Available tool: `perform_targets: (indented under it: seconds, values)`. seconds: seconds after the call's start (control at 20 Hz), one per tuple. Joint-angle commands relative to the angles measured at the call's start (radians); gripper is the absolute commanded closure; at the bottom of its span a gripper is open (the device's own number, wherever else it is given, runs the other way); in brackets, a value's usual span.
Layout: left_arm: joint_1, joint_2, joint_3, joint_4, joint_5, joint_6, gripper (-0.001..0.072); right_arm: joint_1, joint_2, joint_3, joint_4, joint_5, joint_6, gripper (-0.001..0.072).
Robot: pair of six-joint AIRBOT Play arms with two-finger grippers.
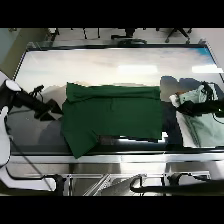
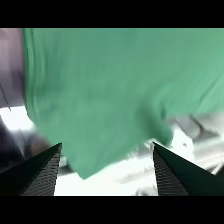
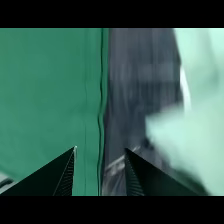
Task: Fold the shirts.
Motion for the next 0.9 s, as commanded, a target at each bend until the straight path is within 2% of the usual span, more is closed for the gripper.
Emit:
perform_targets:
  seconds: [0.0, 0.15, 0.3, 0.55, 0.6, 0.75, 0.8, 0.85]
  values:
    - [0.062, 0.278, -0.44, 0.007, 0.128, 0.041, 0.0096, -0.032, 0.117, -0.177, -0.026, -0.017, 0.011, 0.0347]
    - [0.105, 0.387, -0.655, 0.005, 0.229, 0.042, 0.0096, -0.032, 0.121, -0.227, -0.007, -0.023, 0.01, 0.0347]
    - [0.089, 0.414, -0.758, -0.013, 0.385, 0.042, 0.0096, -0.031, 0.121, -0.246, 0.03, -0.045, 0.006, 0.0347]
    - [-0.008, 0.269, -0.763, -0.161, 0.597, 0.099, 0.0097, 0.01, 0.087, -0.247, 0.071, -0.049, 0.007, 0.0347]
    - [-0.032, 0.232, -0.739, -0.158, 0.613, 0.099, 0.0118, 0.027, 0.077, -0.247, 0.071, -0.052, 0.007, 0.0347]
    - [-0.075, 0.156, -0.635, -0.159, 0.57, 0.099, 0.0117, 0.052, 0.055, -0.248, 0.07, -0.051, 0.011, 0.0347]
    - [-0.085, 0.151, -0.598, -0.158, 0.545, 0.099, 0.0214, 0.055, 0.05, -0.249, 0.071, -0.048, 0.011, 0.0346]
    - [-0.09, 0.154, -0.56, -0.158, 0.518, 0.107, 0.0587, 0.057, 0.045, -0.255, 0.071, -0.048, 0.011, 0.0346]
